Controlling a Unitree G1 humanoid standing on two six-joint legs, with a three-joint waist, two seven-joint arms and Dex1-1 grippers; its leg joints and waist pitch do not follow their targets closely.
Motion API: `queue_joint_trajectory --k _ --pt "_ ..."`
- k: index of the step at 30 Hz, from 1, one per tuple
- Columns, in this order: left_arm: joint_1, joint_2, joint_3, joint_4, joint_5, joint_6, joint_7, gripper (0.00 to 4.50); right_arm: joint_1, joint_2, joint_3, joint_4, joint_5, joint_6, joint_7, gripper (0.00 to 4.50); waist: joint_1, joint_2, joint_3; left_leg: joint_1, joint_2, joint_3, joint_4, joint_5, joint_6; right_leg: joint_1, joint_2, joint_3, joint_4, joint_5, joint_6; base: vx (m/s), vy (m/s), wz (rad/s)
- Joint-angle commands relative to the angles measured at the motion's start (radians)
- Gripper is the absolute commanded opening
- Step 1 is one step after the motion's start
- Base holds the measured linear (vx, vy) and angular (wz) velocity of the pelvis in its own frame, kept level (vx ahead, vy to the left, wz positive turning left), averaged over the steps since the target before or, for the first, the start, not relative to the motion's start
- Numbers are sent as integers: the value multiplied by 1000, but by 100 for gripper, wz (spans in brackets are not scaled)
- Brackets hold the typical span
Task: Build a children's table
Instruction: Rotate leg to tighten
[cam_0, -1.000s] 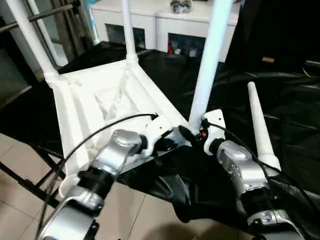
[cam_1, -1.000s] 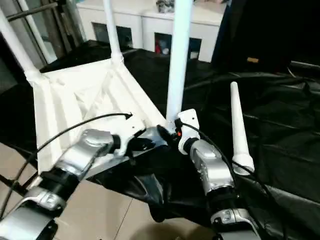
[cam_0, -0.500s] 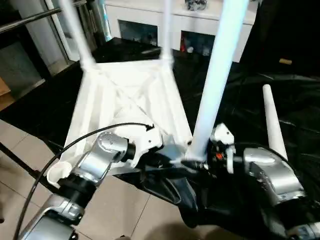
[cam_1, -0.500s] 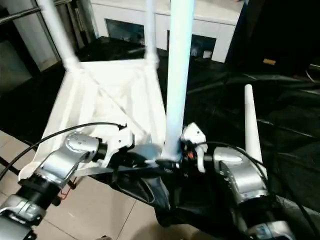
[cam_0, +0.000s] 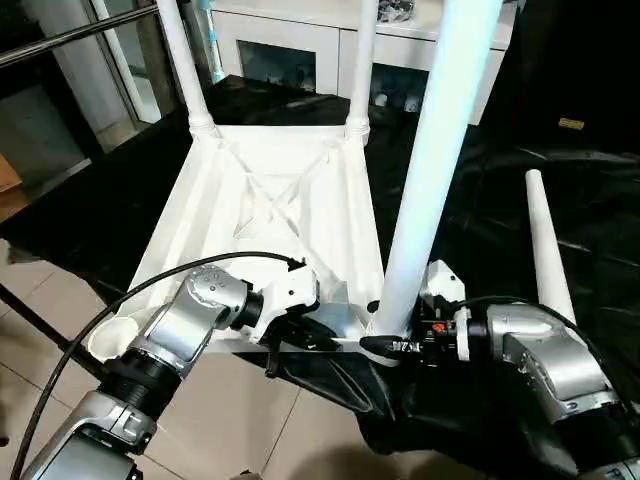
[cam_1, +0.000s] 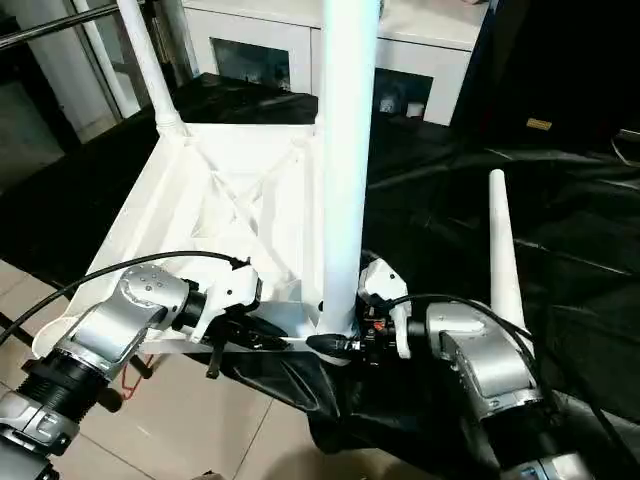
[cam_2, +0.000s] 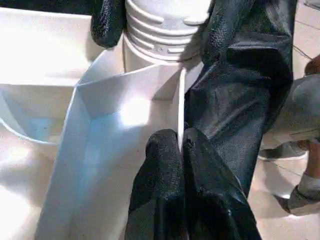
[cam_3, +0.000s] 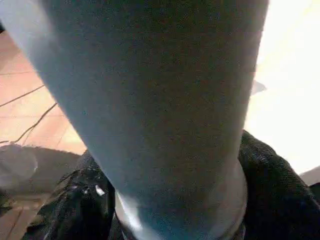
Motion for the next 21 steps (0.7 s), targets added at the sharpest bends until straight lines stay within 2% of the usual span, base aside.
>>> queue_joint_trajectory --k 1,3,5,6,7,8,9,12,14,15,17,21 --pt "-27 -70 11 9 1 22 97 0 -10 84 35 52 -52 -7 -129 279 -8 -2 -51 0 21 -1 -70 -148 36 49 -70 40 -81 -207 -216 0 0 0" --pt "-33 -79 16 16 4 29 117 0 -18 100 25 77 -67 -7 -175 279 -12 -6 -50 -1 18 -5 -76 -175 19 55 -72 38 -88 -304 -182 0 0 0" --pt "-65 -125 30 60 29 54 215 0 -56 173 -29 181 -98 -6 -369 278 -23 -3 -47 0 18 -5 -77 -191 9 47 -71 39 -93 -344 -168 0 0 0" --pt "-65 -125 30 60 29 54 215 0 -56 173 -29 181 -98 -6 -369 277 -31 -4 -47 1 15 -8 -79 -207 1 48 -70 36 -96 -376 -159 0 0 0" --pt "-103 -179 47 113 48 75 320 0 -80 236 -72 237 -96 25 -503 277 -34 -6 -49 -3 13 -9 -79 -205 2 52 -69 36 -96 -380 -153 0 0 0" --pt "-115 -194 51 128 52 80 347 0 -86 254 -81 249 -95 36 -538 276 -38 -4 -46 6 12 -7 -77 -220 -2 41 -69 37 -104 -414 -146 0 0 0" --pt "-130 -220 59 150 56 87 388 0 -94 281 -88 272 -106 43 -594 276 -37 -4 -48 6 12 -8 -76 -221 -1 44 -69 36 -104 -422 -142 0 0 0" --pt "-145 -248 63 167 59 94 415 0 -102 312 -86 298 -127 48 -649 276 -35 -4 -50 1 12 -9 -77 -201 4 44 -69 38 -105 -407 -136 0 0 0" --pt "-145 -257 54 166 62 85 404 0 -102 331 -80 302 -132 31 -650 276 -33 -4 -52 -4 13 -8 -77 -188 17 48 -69 39 -99 -346 -145 0 0 0" --pt "-138 -255 45 154 60 76 382 0 -100 335 -78 295 -129 21 -641 276 -32 2 -52 -5 14 -9 -78 -187 18 49 -69 39 -97 -334 -148 0 0 0" --pt "-124 -245 33 133 53 63 338 0 -101 333 -84 283 -115 16 -617 346 -33 1 -52 -5 14 -9 -79 -193 21 49 -68 38 -97 -318 -154 0 0 0" --pt "-104 -220 17 110 43 38 279 0 -105 309 -73 262 -116 -15 -567 367 -35 3 -55 -6 16 -8 -76 -179 28 51 -70 39 -91 -250 -179 0 0 0"
